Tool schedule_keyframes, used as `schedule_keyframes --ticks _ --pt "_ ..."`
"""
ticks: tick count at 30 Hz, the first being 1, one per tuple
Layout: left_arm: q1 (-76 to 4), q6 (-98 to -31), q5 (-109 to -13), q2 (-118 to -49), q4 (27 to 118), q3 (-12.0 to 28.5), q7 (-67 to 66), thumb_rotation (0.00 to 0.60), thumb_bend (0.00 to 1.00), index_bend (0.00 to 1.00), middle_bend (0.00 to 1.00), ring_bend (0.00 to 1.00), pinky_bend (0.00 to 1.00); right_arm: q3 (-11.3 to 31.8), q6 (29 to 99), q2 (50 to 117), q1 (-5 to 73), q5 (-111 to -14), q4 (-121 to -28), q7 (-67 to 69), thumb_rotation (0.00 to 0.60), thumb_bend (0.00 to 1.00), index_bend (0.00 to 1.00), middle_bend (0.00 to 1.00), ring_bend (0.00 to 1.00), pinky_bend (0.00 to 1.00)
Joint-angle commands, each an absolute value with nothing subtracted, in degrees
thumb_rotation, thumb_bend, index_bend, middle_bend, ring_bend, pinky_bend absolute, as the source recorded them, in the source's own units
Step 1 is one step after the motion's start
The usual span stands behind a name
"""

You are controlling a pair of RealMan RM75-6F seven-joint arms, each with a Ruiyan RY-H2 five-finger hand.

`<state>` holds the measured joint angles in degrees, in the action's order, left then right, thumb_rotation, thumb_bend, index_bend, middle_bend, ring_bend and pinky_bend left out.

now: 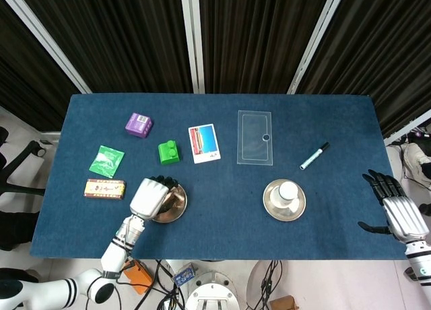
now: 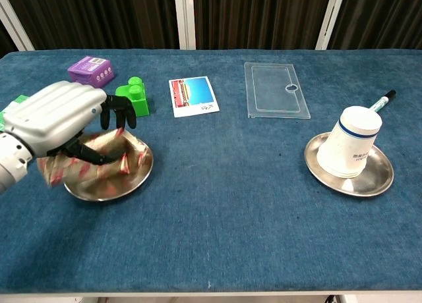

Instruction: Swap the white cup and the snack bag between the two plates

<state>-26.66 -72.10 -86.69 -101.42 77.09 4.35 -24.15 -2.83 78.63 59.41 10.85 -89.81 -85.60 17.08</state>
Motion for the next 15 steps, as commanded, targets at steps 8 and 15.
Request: schedule_keyframes --ticks 8,15 --pt "-25.29 -71.91 -86.52 -96.26 85.03 1.93 -24.39 0.600 0.01 0.11 0.14 0.15 0.37 -2.94 80.17 59.02 9.79 -91.53 -85.93 16.87 0.600 0.21 0.00 0.00 0.00 0.03" --pt "-17.68 -88.24 -99.44 -78.70 100.38 -4.52 -20.81 0.600 0.00 0.08 0.07 0.04 0.21 -3.02 83.02 58.80 7.40 -91.47 -87.06 12.62 0.600 0.21 0.00 0.00 0.00 0.03"
